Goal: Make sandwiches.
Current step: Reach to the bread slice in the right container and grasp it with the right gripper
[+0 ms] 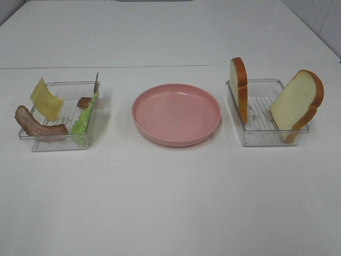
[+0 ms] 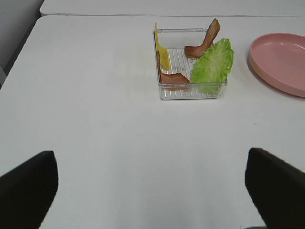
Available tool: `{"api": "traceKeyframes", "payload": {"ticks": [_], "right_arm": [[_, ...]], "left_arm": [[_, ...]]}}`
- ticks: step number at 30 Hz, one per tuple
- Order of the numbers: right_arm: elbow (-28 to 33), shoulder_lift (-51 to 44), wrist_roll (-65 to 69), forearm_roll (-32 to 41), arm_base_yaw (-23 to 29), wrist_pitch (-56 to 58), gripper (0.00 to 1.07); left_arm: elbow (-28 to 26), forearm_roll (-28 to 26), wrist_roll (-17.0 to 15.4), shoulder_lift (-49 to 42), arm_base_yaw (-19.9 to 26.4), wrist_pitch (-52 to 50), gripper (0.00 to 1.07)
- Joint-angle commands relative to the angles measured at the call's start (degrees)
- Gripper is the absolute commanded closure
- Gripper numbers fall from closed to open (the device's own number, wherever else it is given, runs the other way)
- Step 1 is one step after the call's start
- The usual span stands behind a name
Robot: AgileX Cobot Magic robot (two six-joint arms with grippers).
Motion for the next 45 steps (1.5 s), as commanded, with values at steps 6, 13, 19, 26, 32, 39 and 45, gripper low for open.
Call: {"api": "traceKeyframes", "payload": {"ticks": [6, 13, 19, 26, 32, 39, 45], "right_arm": [[0.1, -0.9, 0.4, 0.2, -0.1, -0.2, 0.09], [0.1, -0.9, 0.4, 0.3, -0.1, -0.3, 0.09], [0.1, -0.4, 0.7, 0.3, -0.1, -0.2, 0.09], [-3.6, 15.7, 2.4, 1.2, -0.1, 1.0, 0.09], [-16.4, 42.9, 2.4, 6.6, -0.1, 1.0, 0.09], [-32.5, 63.3, 1.6, 6.6, -0.1, 2.6, 0.09], [-47.3, 80.2, 1.7, 4.8, 0.0, 5.3, 0.09]], "left_arm": [[-0.1, -0.2, -0.4, -1.2, -0.1, -0.7, 0.06], [-0.1, -0.2, -0.4, -1.2, -0.1, -0.7, 0.06], [-0.1, -0.2, -0.4, -1.2, -0.1, -0.7, 0.06], [-0.1, -0.2, -0.4, -1.2, -0.1, -0.7, 0.06], [-0.1, -0.2, -0.4, -1.2, -0.1, -0.7, 0.06], [-0.1, -0.2, -0.4, -1.2, -0.1, -0.7, 0.06], [-0.1, -0.2, -0.4, -1.2, -0.1, -0.7, 0.06]]}}
